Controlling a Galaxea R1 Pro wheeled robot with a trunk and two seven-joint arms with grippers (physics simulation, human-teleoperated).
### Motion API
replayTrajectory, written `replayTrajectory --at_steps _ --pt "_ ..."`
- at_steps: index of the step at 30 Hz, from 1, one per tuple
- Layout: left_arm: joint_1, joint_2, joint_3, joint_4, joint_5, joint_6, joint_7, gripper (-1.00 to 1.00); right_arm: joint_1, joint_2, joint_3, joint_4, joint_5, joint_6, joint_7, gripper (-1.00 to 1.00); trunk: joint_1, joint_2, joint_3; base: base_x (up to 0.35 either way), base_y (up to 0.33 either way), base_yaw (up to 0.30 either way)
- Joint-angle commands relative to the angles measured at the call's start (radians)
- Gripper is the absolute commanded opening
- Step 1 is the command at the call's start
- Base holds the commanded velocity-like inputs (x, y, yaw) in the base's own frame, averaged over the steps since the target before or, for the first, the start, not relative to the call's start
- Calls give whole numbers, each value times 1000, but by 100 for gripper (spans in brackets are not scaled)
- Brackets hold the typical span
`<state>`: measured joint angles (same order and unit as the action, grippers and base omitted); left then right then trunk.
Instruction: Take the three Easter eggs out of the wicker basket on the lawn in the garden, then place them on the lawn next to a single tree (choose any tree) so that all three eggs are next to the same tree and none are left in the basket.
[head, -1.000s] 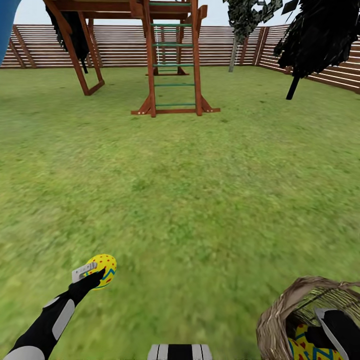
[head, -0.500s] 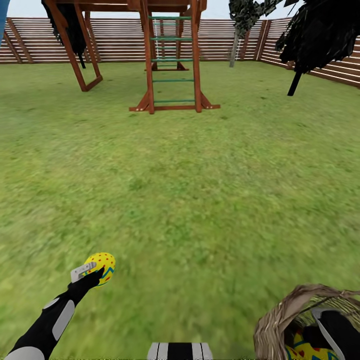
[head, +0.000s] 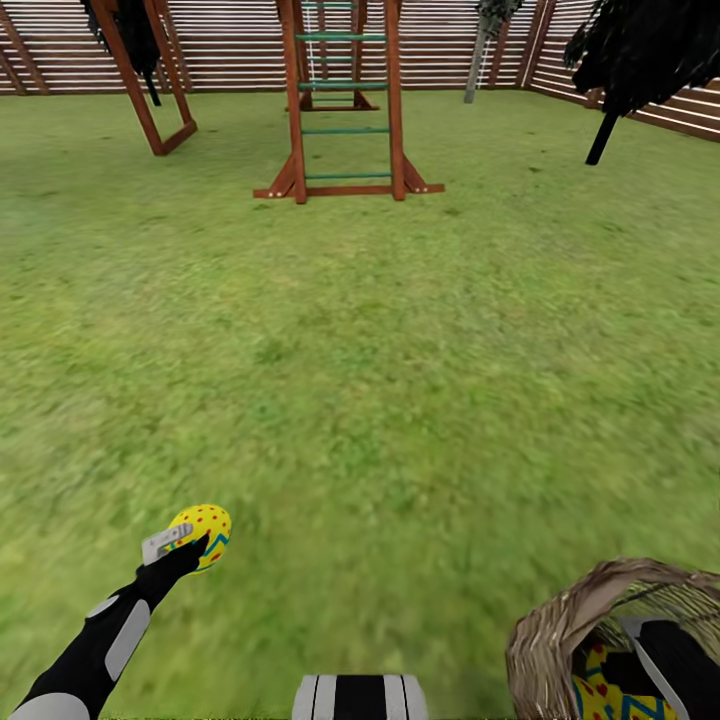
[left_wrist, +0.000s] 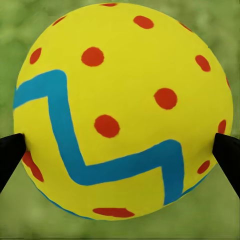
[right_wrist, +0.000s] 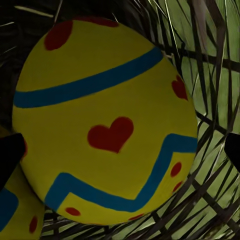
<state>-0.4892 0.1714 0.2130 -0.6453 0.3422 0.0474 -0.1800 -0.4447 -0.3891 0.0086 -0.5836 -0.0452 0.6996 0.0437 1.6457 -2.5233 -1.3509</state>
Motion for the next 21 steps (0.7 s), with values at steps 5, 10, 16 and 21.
replayTrajectory --at_steps 5,10,16,21 --pt "-1 -5 3 -1 10 5 -10 -100 0 -1 5 -2 -4 4 1 100 2 -1 -20 0 0 0" --pt "0 -6 3 -3 11 4 -11 -100 0 13 6 -2 -4 3 1 100 4 -3 -39 0 0 0" --pt "0 -7 3 -3 10 4 -12 -100 0 13 4 -2 -4 3 1 100 5 -3 -43 0 0 0" --pt "0 -7 3 -2 10 5 -12 -100 0 12 -2 -2 -4 1 1 -100 5 -3 -43 0 0 0"
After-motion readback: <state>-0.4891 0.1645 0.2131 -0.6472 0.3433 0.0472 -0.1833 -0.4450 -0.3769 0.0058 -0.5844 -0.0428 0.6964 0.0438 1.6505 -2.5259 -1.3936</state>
